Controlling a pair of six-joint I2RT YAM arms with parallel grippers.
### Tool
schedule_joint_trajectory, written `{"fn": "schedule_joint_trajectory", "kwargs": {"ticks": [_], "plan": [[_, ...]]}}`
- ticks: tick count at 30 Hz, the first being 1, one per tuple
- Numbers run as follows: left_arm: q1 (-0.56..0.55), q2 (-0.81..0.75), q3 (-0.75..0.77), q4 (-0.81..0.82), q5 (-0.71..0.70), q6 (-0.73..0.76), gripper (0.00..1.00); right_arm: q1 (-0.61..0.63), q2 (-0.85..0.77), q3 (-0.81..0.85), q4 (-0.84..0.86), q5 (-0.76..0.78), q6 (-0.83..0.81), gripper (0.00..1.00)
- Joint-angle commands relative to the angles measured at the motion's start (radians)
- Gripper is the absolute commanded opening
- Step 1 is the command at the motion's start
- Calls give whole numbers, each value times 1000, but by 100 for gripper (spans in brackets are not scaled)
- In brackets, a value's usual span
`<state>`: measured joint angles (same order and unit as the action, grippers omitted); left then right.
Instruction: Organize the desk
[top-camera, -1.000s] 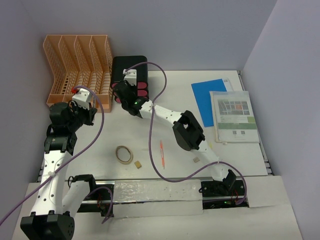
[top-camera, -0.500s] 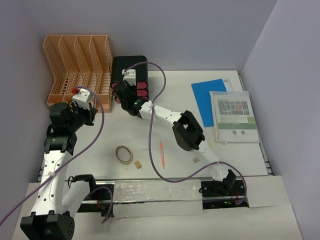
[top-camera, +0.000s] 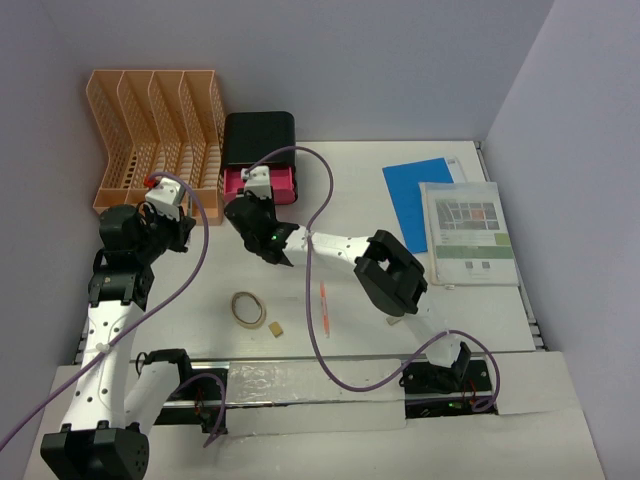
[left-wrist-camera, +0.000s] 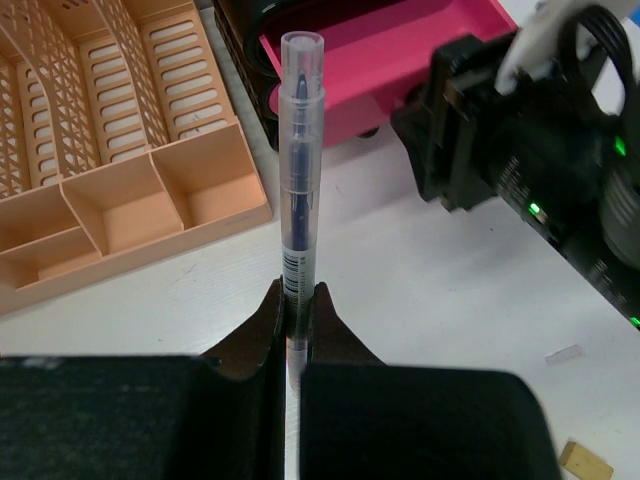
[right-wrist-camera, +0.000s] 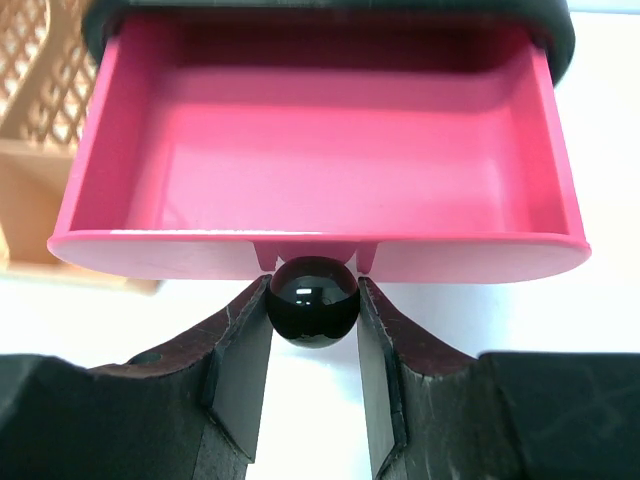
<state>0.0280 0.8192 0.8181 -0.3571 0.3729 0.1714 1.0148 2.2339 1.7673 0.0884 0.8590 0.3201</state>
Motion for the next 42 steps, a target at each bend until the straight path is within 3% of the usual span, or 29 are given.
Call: {"fn": "schedule_joint_trajectory", "kwargs": {"ticks": [1, 12, 21, 28, 34, 36, 42], "plan": [[9, -3, 53, 1, 33, 17, 0, 38, -145, -110, 99, 29, 17, 0], [9, 3, 56, -8, 46, 21, 0, 59, -163, -139, 69, -18, 53, 3], [9, 14, 61, -19, 61, 33, 0, 51, -143, -123, 47, -72, 71, 54], [9, 40, 90, -37, 95, 34, 0, 51, -222, -191, 83, -185, 43, 70], [8, 127, 158, -34, 122, 55, 0, 51, -342, -300, 121, -260, 27, 71], [-4, 204, 253, -48, 120, 60, 0, 49, -416, -380, 147, -304, 17, 71], [-149, 475, 467, -92, -41, 121, 0, 6, -585, -585, 147, -498, 40, 71]]}}
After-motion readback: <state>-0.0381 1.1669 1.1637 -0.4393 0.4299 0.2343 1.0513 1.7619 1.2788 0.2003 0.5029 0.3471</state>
